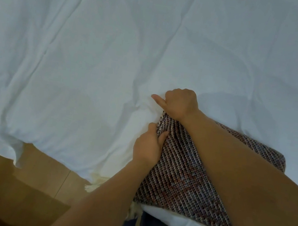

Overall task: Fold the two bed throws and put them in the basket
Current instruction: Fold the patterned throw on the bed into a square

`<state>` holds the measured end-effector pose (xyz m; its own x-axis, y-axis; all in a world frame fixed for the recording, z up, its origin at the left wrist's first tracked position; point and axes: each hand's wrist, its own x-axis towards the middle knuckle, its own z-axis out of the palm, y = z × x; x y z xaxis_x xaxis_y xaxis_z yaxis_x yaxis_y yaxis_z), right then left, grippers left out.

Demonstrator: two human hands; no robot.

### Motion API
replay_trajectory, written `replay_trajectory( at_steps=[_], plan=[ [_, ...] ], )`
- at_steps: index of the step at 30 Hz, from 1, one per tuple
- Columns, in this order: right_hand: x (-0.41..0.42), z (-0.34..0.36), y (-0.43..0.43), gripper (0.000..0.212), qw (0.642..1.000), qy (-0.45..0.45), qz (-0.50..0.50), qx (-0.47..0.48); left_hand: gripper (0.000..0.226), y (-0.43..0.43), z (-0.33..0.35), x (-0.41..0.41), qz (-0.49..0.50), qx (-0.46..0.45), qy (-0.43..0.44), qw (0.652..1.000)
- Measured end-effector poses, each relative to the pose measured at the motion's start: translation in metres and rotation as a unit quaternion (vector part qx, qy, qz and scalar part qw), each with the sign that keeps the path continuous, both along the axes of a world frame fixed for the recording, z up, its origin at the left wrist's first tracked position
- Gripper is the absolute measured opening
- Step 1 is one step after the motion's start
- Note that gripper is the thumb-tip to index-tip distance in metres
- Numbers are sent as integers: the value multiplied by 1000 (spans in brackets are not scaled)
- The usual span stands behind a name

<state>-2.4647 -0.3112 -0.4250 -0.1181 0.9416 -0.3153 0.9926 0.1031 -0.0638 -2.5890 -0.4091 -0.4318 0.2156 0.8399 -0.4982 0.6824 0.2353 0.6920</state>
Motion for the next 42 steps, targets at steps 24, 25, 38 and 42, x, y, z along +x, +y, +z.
replay_trajectory(
  at_steps=[24,25,38,42],
  plan=[
    [189,22,-242,48,783,193,-589,53,49,-7,41,198,-466,184,106,859],
    [192,22,-248,44,741,256,-620,42,50,-8,40,213,-484,162,108,853],
    [157,-1,-311,32,634,491,-595,-55,48,-33,15,289,-488,219,176,826],
    [128,-9,-344,52,619,450,-642,-48,45,-16,24,322,-456,275,182,827]
  ],
)
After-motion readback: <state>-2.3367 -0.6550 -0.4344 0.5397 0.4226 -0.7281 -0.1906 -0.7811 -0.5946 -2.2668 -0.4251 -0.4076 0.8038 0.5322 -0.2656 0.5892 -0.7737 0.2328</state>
